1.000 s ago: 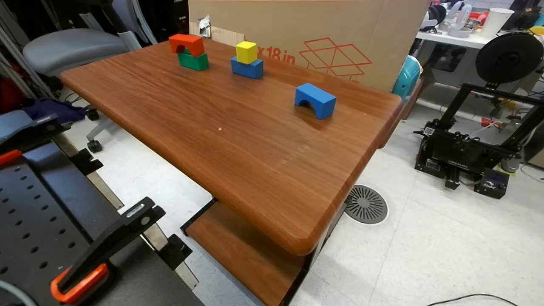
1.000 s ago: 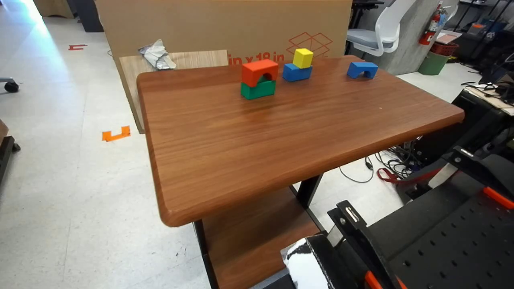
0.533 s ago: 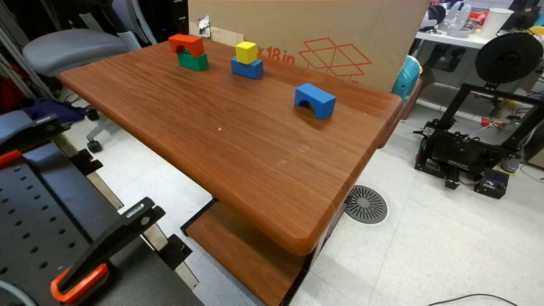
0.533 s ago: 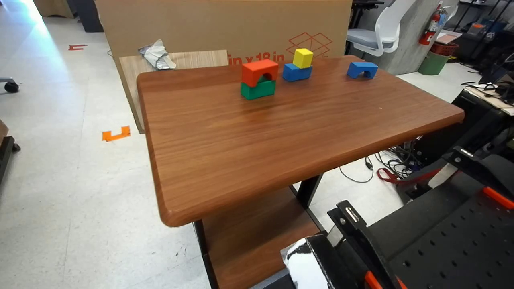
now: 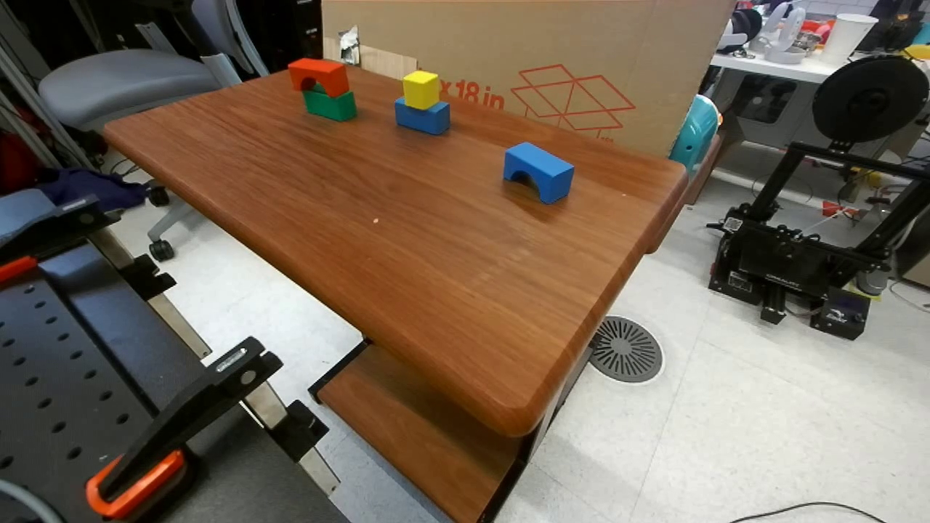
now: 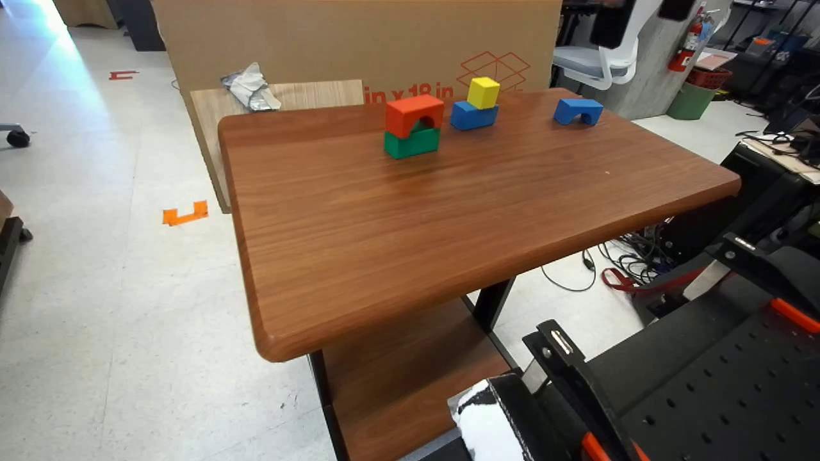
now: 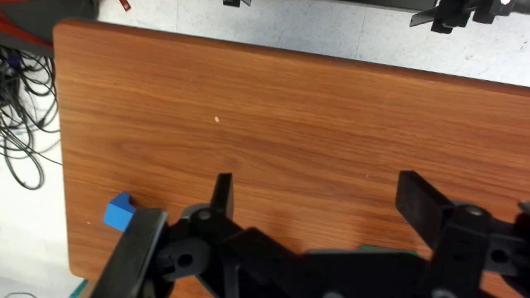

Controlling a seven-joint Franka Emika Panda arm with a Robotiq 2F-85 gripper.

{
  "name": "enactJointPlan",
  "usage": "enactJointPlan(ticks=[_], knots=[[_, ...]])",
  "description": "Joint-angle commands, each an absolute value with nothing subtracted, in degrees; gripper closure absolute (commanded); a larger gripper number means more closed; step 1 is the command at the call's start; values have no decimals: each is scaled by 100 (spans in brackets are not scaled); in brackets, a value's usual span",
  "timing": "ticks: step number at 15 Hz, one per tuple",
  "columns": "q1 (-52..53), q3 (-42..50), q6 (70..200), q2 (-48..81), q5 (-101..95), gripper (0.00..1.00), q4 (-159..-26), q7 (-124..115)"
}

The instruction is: Put the orange block on top of the blue block on the far right

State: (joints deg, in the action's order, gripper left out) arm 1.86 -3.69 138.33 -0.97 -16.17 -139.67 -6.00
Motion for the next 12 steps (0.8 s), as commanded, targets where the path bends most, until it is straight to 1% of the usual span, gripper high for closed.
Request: enactJointPlan(ticks=[1, 6, 12], knots=[[339, -431, 14313, 548, -1310, 0, -13598, 71], [481, -618, 14373, 1279, -764, 0, -12976, 620], [668, -571, 14184, 2001, -886, 0, -12181, 280]])
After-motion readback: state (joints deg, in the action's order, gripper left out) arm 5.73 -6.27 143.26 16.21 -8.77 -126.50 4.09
